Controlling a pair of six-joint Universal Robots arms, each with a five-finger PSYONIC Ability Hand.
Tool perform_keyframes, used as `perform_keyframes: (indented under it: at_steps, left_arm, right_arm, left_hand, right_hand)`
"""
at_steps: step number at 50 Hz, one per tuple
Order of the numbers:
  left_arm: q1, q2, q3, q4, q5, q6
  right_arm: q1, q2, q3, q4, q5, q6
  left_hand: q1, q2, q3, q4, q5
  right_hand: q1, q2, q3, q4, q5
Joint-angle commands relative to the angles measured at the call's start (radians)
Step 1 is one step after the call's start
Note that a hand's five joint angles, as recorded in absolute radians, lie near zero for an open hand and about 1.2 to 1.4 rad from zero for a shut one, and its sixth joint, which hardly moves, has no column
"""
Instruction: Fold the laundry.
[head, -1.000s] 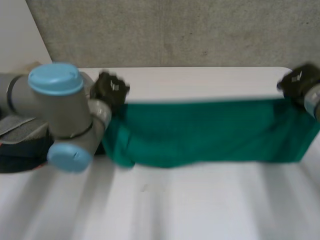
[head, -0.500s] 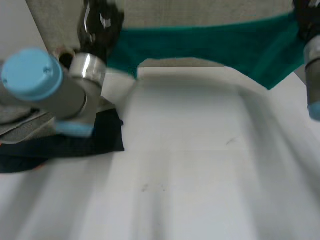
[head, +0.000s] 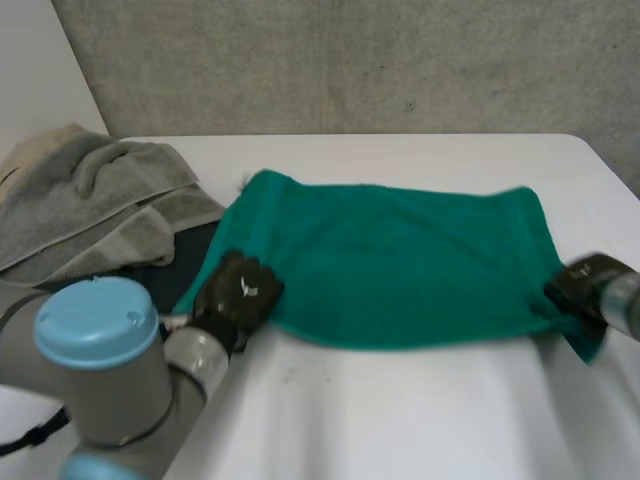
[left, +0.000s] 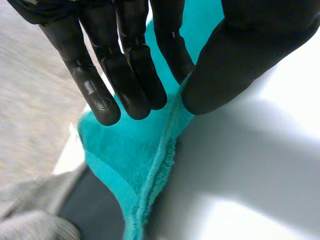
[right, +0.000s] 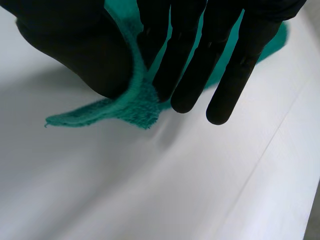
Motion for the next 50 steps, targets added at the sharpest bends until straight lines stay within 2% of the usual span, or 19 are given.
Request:
perform_keyframes:
  at_steps: [1,5,12,16,22,24,29,33,39,40,41,42,44,50]
  left_arm:
    - [-0.066,0.114,-0.033,-0.42,-0.129,-0.004]
    - [-0.094,0.106,0.01,-0.527,-0.131,-0.001]
    - [-0.091,-0.049,0.23,-0.476,-0.135,0.0]
    - [-0.086,-0.156,0.381,-0.364,-0.137,0.006]
    - [-0.054,-0.317,0.55,-0.095,-0.137,0.037]
    - [-0.051,-0.359,0.585,-0.028,-0.135,0.071]
    - [-0.04,-0.497,0.701,0.181,-0.129,0.239]
    - [-0.023,-0.593,0.793,0.254,-0.135,0.292]
    - [-0.014,-0.675,0.875,0.279,-0.125,0.29]
    - [-0.014,-0.684,0.876,0.287,-0.117,0.289]
    - [-0.014,-0.686,0.873,0.293,-0.111,0.284]
    - [-0.016,-0.686,0.867,0.296,-0.105,0.28]
    - [-0.017,-0.681,0.84,0.308,-0.074,0.263]
    - [-0.028,-0.6,0.763,0.374,-0.049,0.224]
  right_arm:
    - [-0.15,-0.133,0.152,0.177,0.018,-0.299]
    - [-0.155,-0.135,0.149,0.164,0.024,-0.31]
    - [-0.126,-0.092,0.068,0.027,0.027,-0.246]
    - [-0.064,-0.018,-0.004,-0.117,0.024,-0.164]
    - [-0.012,0.1,-0.07,-0.397,0.027,-0.112]
    - [-0.001,0.127,-0.087,-0.462,0.028,-0.114]
    - [0.039,0.257,-0.185,-0.65,0.033,-0.114]
    - [0.042,0.347,-0.263,-0.721,0.041,-0.121]
    - [0.049,0.437,-0.352,-0.793,0.062,-0.146]
    - [0.055,0.45,-0.362,-0.813,0.082,-0.146]
    - [0.062,0.453,-0.363,-0.821,0.093,-0.147]
    - [0.066,0.453,-0.363,-0.827,0.103,-0.147]
    - [0.078,0.442,-0.363,-0.835,0.14,-0.137]
    - [0.08,0.321,-0.304,-0.827,0.16,-0.065]
  left_hand:
    - [0.269,0.197,0.2,0.196,0.216]
    - [0.269,0.197,0.2,0.196,0.216]
    - [0.269,0.197,0.2,0.196,0.216]
    - [0.269,0.197,0.2,0.196,0.216]
    - [0.269,0.197,0.2,0.196,0.216]
    - [0.269,0.197,0.2,0.196,0.216]
    - [0.269,0.197,0.2,0.196,0.216]
    - [0.269,0.197,0.2,0.196,0.216]
    - [0.269,0.197,0.2,0.196,0.216]
    - [0.269,0.197,0.2,0.196,0.216]
    - [-0.129,-0.201,-0.198,-0.202,-0.182]
    - [-0.441,-0.513,-0.51,-0.514,-0.494]
    - [-0.953,-1.025,-1.022,-1.026,-1.006]
    - [-0.953,-1.025,-1.022,-1.026,-1.006]
  right_hand:
    - [0.276,0.22,0.201,0.195,0.202]
    - [0.276,0.22,0.201,0.195,0.202]
    - [0.276,0.22,0.201,0.195,0.202]
    - [0.276,0.22,0.201,0.195,0.202]
    - [0.276,0.22,0.201,0.195,0.202]
    - [0.276,0.22,0.201,0.195,0.202]
    - [0.276,0.22,0.201,0.195,0.202]
    - [0.276,0.22,0.201,0.195,0.202]
    - [0.276,0.22,0.201,0.195,0.202]
    - [-0.369,-0.424,-0.443,-0.45,-0.443]
    - [-0.738,-0.794,-0.813,-0.819,-0.812]
    - [-0.946,-1.002,-1.021,-1.027,-1.02]
    - [-0.946,-1.002,-1.021,-1.027,-1.02]
    - [-0.946,-1.002,-1.021,-1.027,-1.02]
